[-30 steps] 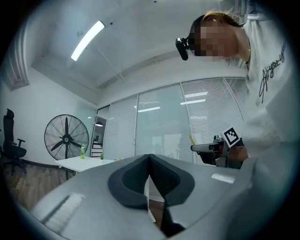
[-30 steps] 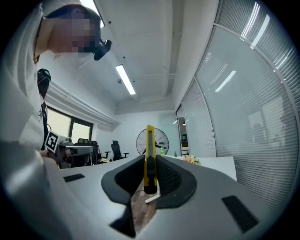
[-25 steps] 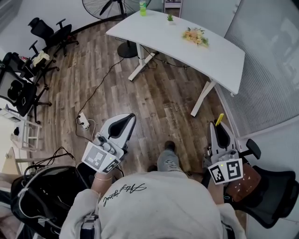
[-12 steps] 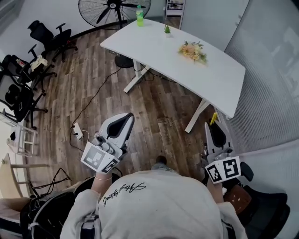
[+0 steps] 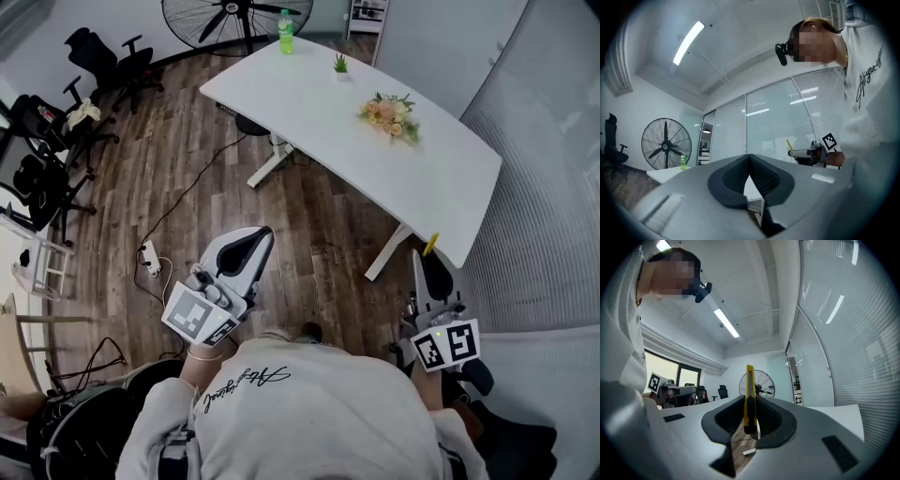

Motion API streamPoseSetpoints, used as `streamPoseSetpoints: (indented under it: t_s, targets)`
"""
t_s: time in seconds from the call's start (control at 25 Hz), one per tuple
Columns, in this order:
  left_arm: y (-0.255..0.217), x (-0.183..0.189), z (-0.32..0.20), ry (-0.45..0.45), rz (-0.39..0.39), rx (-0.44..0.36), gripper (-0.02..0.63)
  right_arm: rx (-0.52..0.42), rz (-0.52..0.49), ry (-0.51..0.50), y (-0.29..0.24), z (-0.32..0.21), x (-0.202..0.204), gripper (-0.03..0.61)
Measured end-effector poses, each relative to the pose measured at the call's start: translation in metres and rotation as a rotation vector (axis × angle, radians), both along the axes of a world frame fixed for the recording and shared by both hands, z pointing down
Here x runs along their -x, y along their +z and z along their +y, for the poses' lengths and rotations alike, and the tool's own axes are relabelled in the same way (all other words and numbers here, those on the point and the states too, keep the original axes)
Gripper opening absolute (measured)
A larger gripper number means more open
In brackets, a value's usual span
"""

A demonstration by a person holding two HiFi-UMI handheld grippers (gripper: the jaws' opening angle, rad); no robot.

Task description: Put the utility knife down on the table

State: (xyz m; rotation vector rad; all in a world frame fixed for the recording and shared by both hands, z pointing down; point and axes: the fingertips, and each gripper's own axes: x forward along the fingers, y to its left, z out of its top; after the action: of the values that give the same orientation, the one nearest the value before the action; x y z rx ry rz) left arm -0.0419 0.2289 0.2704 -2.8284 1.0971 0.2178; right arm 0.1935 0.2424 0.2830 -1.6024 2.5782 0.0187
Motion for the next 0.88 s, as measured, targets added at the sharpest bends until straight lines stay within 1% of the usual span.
streamPoseSetpoints:
  t_s: [0.12, 0.36, 0.56, 0.68, 0.88]
  targets:
    - [0.002, -0.002, -0.009, -0.005, 0.001, 0.015, -0.002, 0.017, -0.011, -0.004, 0.007, -0.012, -0.004, 0.069]
    - [0.002, 0.001, -0.022, -0.007, 0.018, 0.004, -0.002, -0.004, 0.011, -0.019, 0.005, -0.02, 0.008, 0.069]
    - [0.003, -0.004, -0.027, 0.005, -0.005, 0.003, -0.002, -0.018, 0.012, -0.023, 0.001, -0.026, 0.007, 0.069]
    - [0.002, -0.004, -0.032, 0.002, 0.006, 0.01, -0.002, -0.016, 0.014, -0.028, 0.002, -0.029, 0.006, 0.069]
    - [0.004, -0.013, -0.038, 0.01, -0.005, 0.007, -0.002, -0.006, 0.022, -0.031, 0.004, -0.032, 0.002, 0.069]
